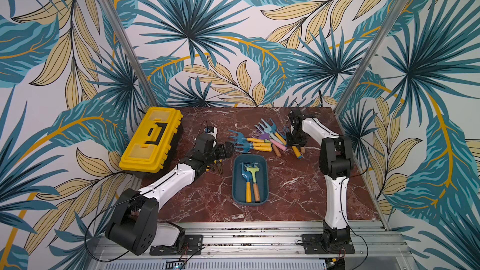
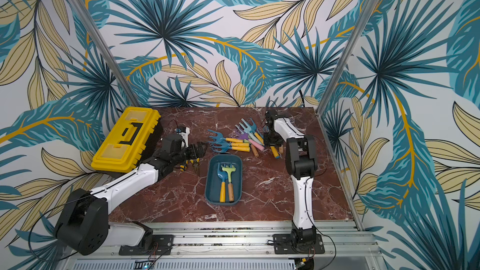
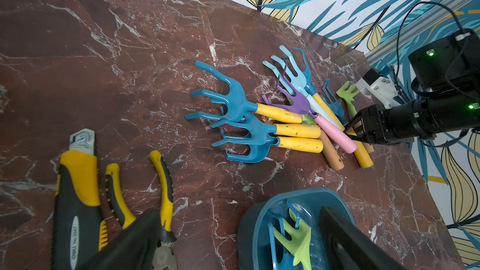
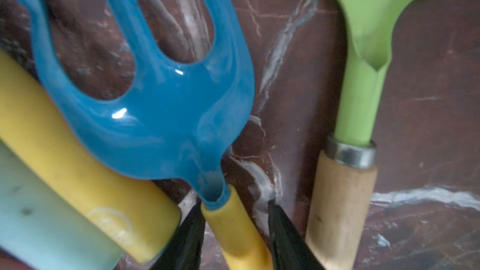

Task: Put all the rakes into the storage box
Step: Pick up the rake at the center of the board.

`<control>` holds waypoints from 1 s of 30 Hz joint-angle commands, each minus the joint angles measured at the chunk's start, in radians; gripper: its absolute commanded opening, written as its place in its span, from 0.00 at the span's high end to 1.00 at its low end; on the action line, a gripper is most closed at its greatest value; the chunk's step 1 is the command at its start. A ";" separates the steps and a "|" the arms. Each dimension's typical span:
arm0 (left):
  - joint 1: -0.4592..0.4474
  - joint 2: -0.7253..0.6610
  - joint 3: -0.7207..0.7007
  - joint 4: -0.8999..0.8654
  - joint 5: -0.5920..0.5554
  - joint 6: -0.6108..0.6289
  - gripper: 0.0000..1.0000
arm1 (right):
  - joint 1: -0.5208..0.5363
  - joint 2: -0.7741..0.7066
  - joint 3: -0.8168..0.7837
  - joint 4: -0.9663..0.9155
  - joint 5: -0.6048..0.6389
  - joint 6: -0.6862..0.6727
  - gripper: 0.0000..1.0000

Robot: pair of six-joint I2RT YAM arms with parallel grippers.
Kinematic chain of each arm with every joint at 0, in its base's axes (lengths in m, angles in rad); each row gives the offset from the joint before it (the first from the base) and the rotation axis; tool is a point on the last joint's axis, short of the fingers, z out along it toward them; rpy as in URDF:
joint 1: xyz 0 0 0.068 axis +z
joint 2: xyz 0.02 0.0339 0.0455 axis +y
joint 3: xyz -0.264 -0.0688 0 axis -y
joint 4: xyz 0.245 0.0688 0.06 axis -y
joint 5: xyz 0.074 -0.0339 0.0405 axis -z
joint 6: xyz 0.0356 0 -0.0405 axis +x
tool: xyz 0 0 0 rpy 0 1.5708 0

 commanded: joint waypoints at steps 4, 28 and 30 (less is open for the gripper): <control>0.002 0.000 -0.028 0.027 0.009 0.004 0.00 | 0.003 -0.013 -0.017 -0.050 -0.004 0.011 0.67; 0.002 -0.111 -0.115 0.088 -0.076 0.013 0.00 | 0.127 -0.656 -0.460 0.105 -0.254 0.199 0.80; 0.002 -0.118 -0.126 0.099 -0.087 0.011 0.00 | 0.163 -0.718 -0.503 0.106 -0.263 0.238 0.80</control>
